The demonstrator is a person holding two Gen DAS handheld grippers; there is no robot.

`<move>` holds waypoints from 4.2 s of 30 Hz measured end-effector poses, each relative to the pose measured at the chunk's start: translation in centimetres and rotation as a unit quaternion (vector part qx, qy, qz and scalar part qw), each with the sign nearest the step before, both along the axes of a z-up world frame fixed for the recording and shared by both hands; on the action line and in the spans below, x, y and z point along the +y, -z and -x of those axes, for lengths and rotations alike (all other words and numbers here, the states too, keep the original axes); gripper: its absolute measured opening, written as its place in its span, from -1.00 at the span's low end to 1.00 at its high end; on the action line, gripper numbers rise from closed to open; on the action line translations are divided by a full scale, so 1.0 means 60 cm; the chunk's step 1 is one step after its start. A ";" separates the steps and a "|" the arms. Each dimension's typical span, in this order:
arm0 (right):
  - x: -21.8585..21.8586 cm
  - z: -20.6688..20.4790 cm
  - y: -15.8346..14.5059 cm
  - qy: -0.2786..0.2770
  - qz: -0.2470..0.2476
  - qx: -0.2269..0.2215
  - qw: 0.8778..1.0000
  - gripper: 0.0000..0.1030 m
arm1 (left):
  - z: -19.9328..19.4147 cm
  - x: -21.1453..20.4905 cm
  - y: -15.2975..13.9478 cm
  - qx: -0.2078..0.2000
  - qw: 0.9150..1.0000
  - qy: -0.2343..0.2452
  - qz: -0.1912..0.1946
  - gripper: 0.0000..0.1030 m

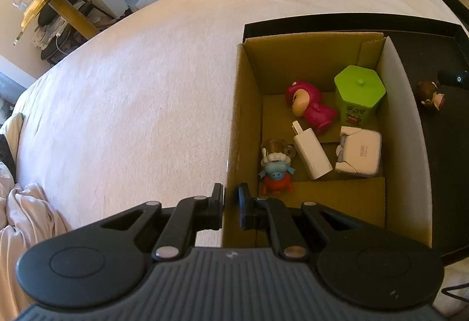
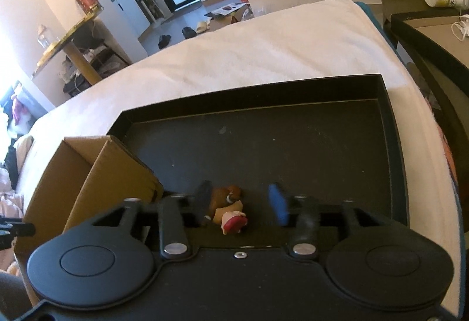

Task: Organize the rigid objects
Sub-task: 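Close the right gripper on the brown figure, then lift the brown figure with the right gripper over the box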

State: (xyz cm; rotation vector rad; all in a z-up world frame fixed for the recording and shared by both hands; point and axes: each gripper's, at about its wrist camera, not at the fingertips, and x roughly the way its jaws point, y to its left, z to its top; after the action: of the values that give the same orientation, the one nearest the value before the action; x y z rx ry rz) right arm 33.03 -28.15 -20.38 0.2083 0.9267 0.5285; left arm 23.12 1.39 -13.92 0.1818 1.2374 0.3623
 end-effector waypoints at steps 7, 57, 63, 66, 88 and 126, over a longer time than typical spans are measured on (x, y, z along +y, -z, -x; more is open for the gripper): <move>0.015 -0.008 0.014 -0.015 -0.006 0.001 1.000 0.11 | 0.000 0.001 -0.001 0.001 1.000 0.001 0.001 -0.82; 0.049 0.078 -0.132 -0.058 0.076 -0.052 0.994 -0.31 | 0.016 0.028 -0.008 -0.036 0.998 -0.005 0.055 -0.85; 0.072 0.088 -0.159 -0.066 0.087 -0.067 0.992 -0.31 | 0.021 0.037 -0.010 -0.046 0.996 -0.004 0.072 -0.85; 0.082 0.093 -0.170 -0.069 0.091 -0.074 0.991 -0.31 | 0.026 0.038 -0.008 -0.049 0.996 -0.002 0.077 -0.85; 0.186 0.126 -0.217 -0.114 0.119 -0.105 0.981 -0.31 | 0.048 0.076 -0.005 -0.084 0.986 -0.011 0.145 -0.87; 0.358 0.139 -0.121 -0.201 0.175 -0.047 0.963 -0.30 | 0.059 0.112 0.001 -0.108 0.973 -0.017 0.206 -0.85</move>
State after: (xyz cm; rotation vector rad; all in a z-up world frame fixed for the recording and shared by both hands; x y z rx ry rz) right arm 24.69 -6.69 -13.10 -0.3311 0.9580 0.7297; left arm 19.58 8.11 -13.98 -0.2306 1.0751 0.1443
